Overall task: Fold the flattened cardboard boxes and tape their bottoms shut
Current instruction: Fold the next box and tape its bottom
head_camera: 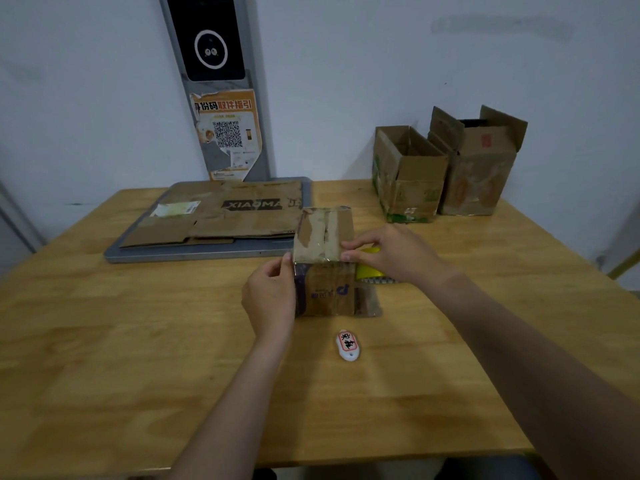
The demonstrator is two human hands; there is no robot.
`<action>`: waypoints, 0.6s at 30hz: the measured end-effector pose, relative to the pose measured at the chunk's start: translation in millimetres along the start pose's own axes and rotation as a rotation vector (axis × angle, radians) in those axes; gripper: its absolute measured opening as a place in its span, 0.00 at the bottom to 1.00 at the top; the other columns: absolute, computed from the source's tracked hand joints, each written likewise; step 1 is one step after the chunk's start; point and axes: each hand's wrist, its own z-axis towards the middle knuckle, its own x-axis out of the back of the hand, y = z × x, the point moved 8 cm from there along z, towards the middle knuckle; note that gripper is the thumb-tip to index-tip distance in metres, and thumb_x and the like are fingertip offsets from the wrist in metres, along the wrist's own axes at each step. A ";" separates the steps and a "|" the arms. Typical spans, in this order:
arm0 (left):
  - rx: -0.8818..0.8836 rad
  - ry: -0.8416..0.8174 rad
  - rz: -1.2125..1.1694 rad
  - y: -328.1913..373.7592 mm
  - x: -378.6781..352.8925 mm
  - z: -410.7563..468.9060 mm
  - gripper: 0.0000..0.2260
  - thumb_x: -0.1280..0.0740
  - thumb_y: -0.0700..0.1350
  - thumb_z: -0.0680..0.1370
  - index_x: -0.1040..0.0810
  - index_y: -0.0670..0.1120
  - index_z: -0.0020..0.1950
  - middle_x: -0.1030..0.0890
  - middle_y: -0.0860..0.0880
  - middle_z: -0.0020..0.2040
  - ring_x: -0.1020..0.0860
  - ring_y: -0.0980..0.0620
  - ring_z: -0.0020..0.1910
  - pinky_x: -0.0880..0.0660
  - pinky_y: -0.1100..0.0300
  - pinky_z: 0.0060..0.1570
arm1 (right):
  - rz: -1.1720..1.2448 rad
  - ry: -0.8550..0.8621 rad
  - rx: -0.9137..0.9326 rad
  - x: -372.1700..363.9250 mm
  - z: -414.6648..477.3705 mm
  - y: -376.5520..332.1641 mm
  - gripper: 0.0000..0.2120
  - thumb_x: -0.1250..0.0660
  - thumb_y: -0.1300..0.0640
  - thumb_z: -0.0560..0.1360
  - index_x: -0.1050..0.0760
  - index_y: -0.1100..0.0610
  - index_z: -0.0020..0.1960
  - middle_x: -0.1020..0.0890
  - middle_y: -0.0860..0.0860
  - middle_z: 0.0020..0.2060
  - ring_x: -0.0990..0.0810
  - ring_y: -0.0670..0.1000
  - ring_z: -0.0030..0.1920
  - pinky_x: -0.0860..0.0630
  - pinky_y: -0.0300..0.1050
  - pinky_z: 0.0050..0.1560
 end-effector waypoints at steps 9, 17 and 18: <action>0.045 -0.211 0.376 -14.4 -14.4 5.3 0.30 0.47 0.63 0.85 0.28 0.41 0.76 0.22 0.41 0.68 0.25 0.39 0.68 0.30 0.46 0.65 | 0.021 0.003 -0.034 -1.3 -6.8 1.5 0.34 0.42 0.19 0.62 0.17 0.37 0.57 0.16 0.37 0.58 0.21 0.41 0.57 0.21 0.45 0.54; 0.076 -0.358 0.001 29.8 -34.3 11.2 0.48 0.29 0.69 0.71 0.42 0.48 0.83 0.25 0.49 0.74 0.26 0.46 0.71 0.28 0.53 0.59 | -0.045 -0.004 -0.015 -4.7 -3.2 0.8 0.29 0.37 0.23 0.66 0.17 0.37 0.59 0.16 0.39 0.58 0.20 0.43 0.57 0.22 0.47 0.53; 0.085 -0.382 0.025 31.7 -41.1 9.6 0.51 0.26 0.67 0.69 0.45 0.48 0.84 0.25 0.48 0.74 0.26 0.45 0.71 0.28 0.54 0.58 | -0.051 -0.010 -0.015 -5.0 -3.3 1.8 0.28 0.35 0.24 0.67 0.17 0.38 0.60 0.16 0.40 0.59 0.20 0.44 0.59 0.22 0.48 0.55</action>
